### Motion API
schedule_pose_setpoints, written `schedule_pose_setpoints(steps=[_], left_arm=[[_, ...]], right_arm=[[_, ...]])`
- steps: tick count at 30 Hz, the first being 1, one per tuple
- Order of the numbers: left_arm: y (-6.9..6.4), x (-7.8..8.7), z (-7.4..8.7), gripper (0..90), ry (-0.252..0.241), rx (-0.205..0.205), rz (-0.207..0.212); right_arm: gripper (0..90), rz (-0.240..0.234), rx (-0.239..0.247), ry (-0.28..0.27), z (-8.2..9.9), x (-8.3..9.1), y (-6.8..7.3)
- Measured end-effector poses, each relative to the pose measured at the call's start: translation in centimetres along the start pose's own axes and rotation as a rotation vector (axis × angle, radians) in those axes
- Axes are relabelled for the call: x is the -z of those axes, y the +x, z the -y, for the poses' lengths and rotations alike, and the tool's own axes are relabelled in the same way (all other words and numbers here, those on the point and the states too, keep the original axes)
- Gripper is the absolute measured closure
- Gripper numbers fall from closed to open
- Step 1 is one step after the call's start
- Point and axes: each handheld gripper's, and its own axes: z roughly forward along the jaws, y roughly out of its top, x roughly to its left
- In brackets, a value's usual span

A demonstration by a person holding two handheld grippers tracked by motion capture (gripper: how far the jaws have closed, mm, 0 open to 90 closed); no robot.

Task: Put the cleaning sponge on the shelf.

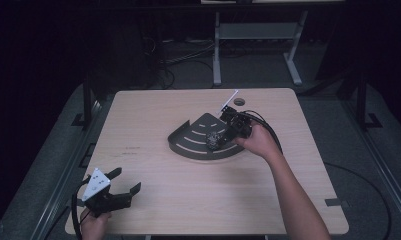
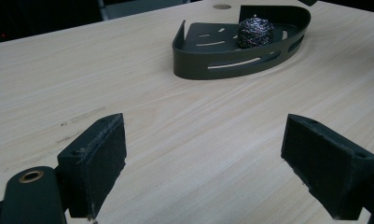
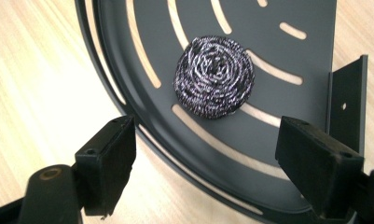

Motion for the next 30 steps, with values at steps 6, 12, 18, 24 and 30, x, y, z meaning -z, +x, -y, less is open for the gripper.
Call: schedule_pose_setpoints(steps=[6, 12, 18, 24, 30], left_arm=[[0.1, -0.1, 0.0, 13.3, 0.0, 0.0, -0.001], [0.0, -0.1, 0.0, 13.3, 0.002, -0.002, -0.002], [0.0, -0.1, 0.0, 13.3, 0.004, -0.001, -0.003], [-0.1, -0.1, 0.0, 13.3, 0.005, -0.005, -0.002], [-0.1, -0.2, 0.0, 13.3, 0.009, -0.006, -0.002]], right_arm=[[19.9, -0.004, -0.006, -0.003, 1.1, 0.3, 0.1], [19.6, -0.007, 0.001, 0.003, 1.9, 0.5, 0.4], [19.7, -0.002, 0.003, -0.014, 3.0, 1.1, 0.8], [19.3, 0.007, 0.005, -0.019, 4.0, 1.6, 0.9], [19.0, 0.01, 0.007, -0.025, 4.7, 1.7, 1.1]])
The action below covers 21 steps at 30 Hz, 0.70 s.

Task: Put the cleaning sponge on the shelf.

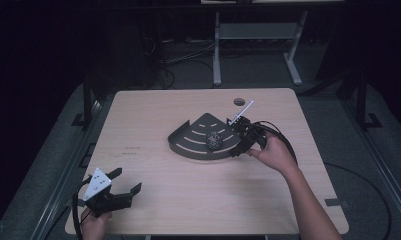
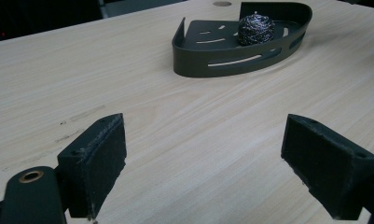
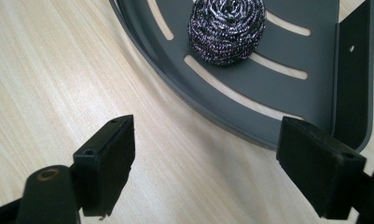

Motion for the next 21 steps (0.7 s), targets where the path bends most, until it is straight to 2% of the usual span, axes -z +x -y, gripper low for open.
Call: schedule_pose_setpoints(steps=[10, 14, 21], left_arm=[[0.0, 0.1, 0.0, 13.3, -0.002, 0.0, -0.001], [0.0, 0.0, 0.0, 13.3, -0.002, -0.003, -0.001], [0.0, 0.0, 0.0, 13.3, -0.002, -0.003, -0.002]], right_arm=[[18.8, -0.015, -0.006, 0.002, 1.1, -0.4, 0.3], [18.4, -0.011, -0.005, 0.013, 1.6, -0.4, 0.4], [18.3, -0.008, -0.002, 0.001, 2.2, -0.1, 0.8]])
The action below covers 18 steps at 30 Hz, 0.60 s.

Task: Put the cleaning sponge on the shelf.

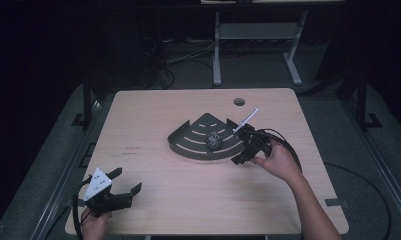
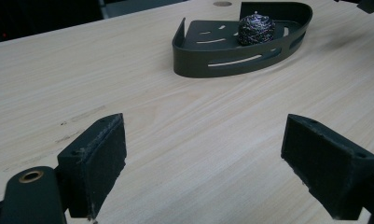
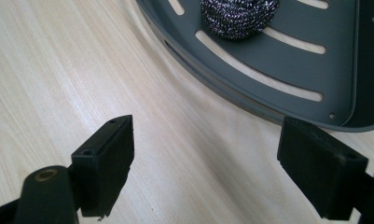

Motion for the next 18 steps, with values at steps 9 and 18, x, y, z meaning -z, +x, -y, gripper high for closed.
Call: schedule_pose_setpoints(steps=[9, 18], left_arm=[[0.0, 0.0, 0.0, 13.3, 0.002, 0.0, 0.001], [0.0, 0.0, 0.0, 13.3, 0.005, -0.004, 0.0]], right_arm=[[18.1, -0.006, -0.005, -0.004, 1.0, -0.1, 0.2], [18.1, -0.007, -0.019, -0.008, 2.4, -0.2, 0.2]])
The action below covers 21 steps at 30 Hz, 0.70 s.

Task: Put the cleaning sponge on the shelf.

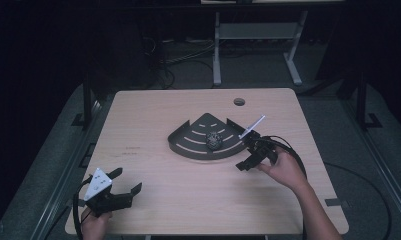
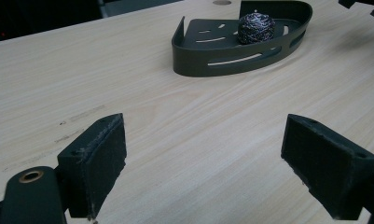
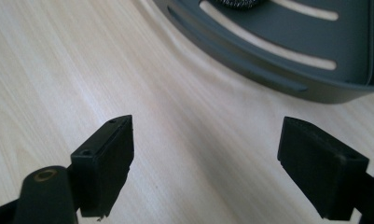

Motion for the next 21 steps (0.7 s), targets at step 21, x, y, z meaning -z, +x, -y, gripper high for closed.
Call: schedule_pose_setpoints(steps=[21], left_arm=[[-0.1, -0.1, 0.0, 13.3, 0.002, -0.004, 0.001]], right_arm=[[18.2, -0.008, -0.022, -0.027, 4.6, 0.1, 0.6]])
